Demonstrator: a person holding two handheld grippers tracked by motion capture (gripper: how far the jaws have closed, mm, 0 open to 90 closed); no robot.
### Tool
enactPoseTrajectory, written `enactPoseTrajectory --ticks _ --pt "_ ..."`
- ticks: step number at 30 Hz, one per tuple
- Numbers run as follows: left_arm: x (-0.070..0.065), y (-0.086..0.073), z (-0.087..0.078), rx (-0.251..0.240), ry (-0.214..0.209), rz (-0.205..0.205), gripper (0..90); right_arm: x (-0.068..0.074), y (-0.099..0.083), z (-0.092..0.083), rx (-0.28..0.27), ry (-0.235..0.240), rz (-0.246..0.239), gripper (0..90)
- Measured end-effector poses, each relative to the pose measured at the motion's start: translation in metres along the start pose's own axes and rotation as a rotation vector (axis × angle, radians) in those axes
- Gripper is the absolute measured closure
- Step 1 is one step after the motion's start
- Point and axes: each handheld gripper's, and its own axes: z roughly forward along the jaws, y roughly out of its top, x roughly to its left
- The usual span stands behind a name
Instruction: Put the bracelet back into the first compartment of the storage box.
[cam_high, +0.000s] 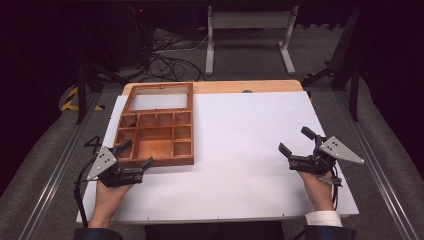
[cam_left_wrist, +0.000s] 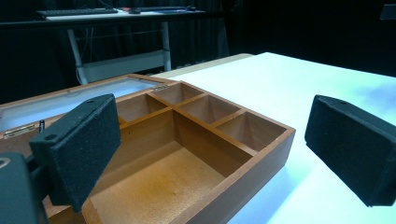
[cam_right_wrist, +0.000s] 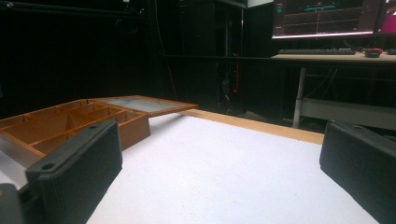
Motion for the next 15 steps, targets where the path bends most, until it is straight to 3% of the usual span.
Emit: enactPoseTrajectory --ticks 9,15 --pt "0.0014 -0.0016 0.0005 0.007 0.002 -0.002 4.1 -0.0013 -0.0017 0.0006 0.009 -0.002 0.005 0.0" --pt "-0.0001 -0.0037 0.0036 0.039 0.012 0.025 4.1 0.0 -0.0044 0.005 0.033 0.014 0.005 0.0"
